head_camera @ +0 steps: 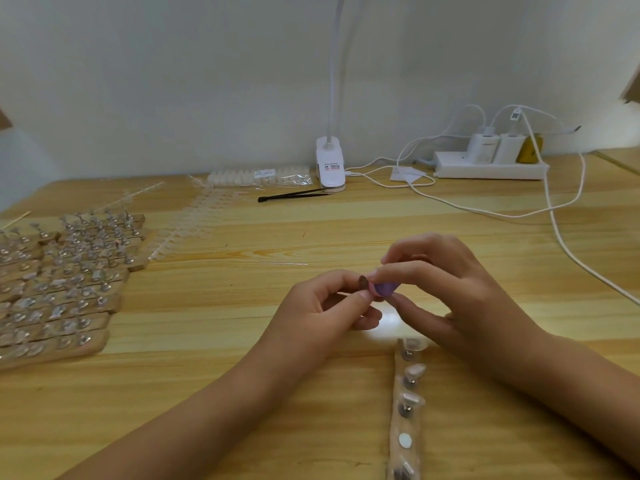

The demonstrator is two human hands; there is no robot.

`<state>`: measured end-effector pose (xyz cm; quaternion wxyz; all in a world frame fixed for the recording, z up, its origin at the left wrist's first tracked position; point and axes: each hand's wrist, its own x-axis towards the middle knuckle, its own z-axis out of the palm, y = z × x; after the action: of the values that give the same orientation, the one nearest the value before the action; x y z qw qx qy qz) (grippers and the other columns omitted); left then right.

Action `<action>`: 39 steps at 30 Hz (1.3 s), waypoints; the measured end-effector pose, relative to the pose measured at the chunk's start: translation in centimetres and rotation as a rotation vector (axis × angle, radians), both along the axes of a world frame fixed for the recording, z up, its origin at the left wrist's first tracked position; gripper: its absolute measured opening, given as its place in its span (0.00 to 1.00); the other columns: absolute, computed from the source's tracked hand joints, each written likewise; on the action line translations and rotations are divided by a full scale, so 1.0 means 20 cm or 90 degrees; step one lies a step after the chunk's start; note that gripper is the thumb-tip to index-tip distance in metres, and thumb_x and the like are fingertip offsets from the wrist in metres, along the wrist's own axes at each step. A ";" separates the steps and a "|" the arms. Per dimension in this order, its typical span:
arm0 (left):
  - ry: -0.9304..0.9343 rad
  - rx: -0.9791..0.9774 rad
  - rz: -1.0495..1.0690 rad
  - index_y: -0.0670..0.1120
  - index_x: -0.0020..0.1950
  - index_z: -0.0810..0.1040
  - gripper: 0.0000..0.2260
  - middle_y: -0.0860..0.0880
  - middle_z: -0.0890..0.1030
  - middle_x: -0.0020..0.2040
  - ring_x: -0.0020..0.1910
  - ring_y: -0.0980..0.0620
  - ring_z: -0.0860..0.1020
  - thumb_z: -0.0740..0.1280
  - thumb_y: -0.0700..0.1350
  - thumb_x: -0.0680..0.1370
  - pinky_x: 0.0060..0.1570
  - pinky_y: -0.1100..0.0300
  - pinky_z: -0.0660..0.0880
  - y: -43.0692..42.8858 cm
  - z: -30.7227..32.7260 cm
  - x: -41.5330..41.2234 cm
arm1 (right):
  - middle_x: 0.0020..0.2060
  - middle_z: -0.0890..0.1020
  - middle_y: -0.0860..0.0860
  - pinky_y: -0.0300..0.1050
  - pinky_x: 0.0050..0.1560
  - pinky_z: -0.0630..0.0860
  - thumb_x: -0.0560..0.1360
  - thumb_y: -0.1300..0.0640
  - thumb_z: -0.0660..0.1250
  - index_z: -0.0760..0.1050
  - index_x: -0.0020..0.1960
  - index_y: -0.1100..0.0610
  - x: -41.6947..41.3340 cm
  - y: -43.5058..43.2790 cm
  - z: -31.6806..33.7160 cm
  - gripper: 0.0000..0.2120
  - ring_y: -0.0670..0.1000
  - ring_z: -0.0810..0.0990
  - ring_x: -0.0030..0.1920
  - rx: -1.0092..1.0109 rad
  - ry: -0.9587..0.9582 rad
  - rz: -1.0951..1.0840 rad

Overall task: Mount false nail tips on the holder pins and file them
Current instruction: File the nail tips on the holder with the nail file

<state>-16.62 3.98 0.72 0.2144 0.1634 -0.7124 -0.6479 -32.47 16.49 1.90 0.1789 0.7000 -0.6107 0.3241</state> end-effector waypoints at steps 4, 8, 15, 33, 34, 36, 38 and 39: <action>-0.012 0.064 -0.017 0.47 0.54 0.84 0.12 0.49 0.85 0.52 0.52 0.51 0.84 0.65 0.49 0.76 0.57 0.59 0.79 -0.01 0.01 -0.02 | 0.54 0.77 0.52 0.39 0.57 0.70 0.76 0.55 0.65 0.81 0.56 0.56 -0.01 0.00 -0.01 0.11 0.53 0.76 0.55 0.040 -0.032 -0.012; 0.006 0.121 0.003 0.50 0.48 0.87 0.15 0.48 0.86 0.51 0.50 0.50 0.84 0.63 0.56 0.78 0.51 0.62 0.79 -0.01 0.02 -0.03 | 0.55 0.77 0.50 0.39 0.59 0.69 0.76 0.55 0.67 0.81 0.57 0.55 -0.02 0.01 -0.01 0.11 0.53 0.75 0.56 0.065 -0.040 0.005; 0.035 0.142 -0.015 0.49 0.50 0.86 0.07 0.46 0.86 0.48 0.47 0.52 0.83 0.70 0.45 0.75 0.49 0.64 0.78 -0.03 0.02 -0.01 | 0.53 0.78 0.52 0.45 0.57 0.72 0.77 0.58 0.66 0.82 0.55 0.57 -0.04 0.01 0.01 0.09 0.54 0.78 0.54 0.034 -0.005 0.047; 0.084 0.101 0.064 0.52 0.42 0.82 0.04 0.47 0.85 0.40 0.41 0.53 0.83 0.75 0.48 0.69 0.43 0.65 0.78 -0.04 0.03 -0.01 | 0.48 0.82 0.48 0.41 0.50 0.81 0.75 0.52 0.70 0.77 0.57 0.50 -0.02 0.00 0.02 0.12 0.51 0.82 0.52 -0.005 -0.493 0.115; 0.087 0.101 0.058 0.52 0.42 0.83 0.04 0.47 0.85 0.40 0.41 0.53 0.83 0.75 0.48 0.69 0.43 0.65 0.78 -0.04 0.03 -0.01 | 0.47 0.82 0.49 0.41 0.49 0.81 0.74 0.52 0.70 0.77 0.57 0.49 -0.02 0.00 0.02 0.12 0.50 0.82 0.50 -0.007 -0.530 0.119; 0.089 0.094 0.040 0.52 0.43 0.84 0.05 0.46 0.85 0.42 0.43 0.53 0.84 0.75 0.49 0.69 0.44 0.65 0.78 -0.03 0.03 -0.01 | 0.47 0.82 0.49 0.41 0.48 0.81 0.75 0.51 0.71 0.77 0.56 0.49 -0.01 0.00 0.02 0.11 0.50 0.83 0.49 -0.008 -0.539 0.123; 0.088 0.084 0.028 0.51 0.45 0.85 0.06 0.46 0.86 0.43 0.44 0.53 0.84 0.74 0.49 0.69 0.44 0.66 0.78 -0.02 0.03 0.00 | 0.48 0.81 0.47 0.42 0.51 0.81 0.75 0.51 0.70 0.76 0.57 0.49 -0.01 0.00 0.02 0.12 0.50 0.81 0.51 -0.014 -0.453 0.112; 0.087 0.079 0.024 0.51 0.45 0.85 0.06 0.46 0.86 0.43 0.44 0.54 0.84 0.74 0.49 0.70 0.44 0.66 0.78 -0.02 0.03 0.00 | 0.50 0.80 0.48 0.42 0.53 0.80 0.74 0.53 0.68 0.75 0.57 0.50 -0.01 0.00 0.03 0.12 0.49 0.80 0.53 -0.028 -0.363 0.104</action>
<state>-16.64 3.59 1.37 0.2643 0.1453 -0.6513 -0.6963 -32.76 16.54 2.47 -0.0118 0.6235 -0.5709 0.5340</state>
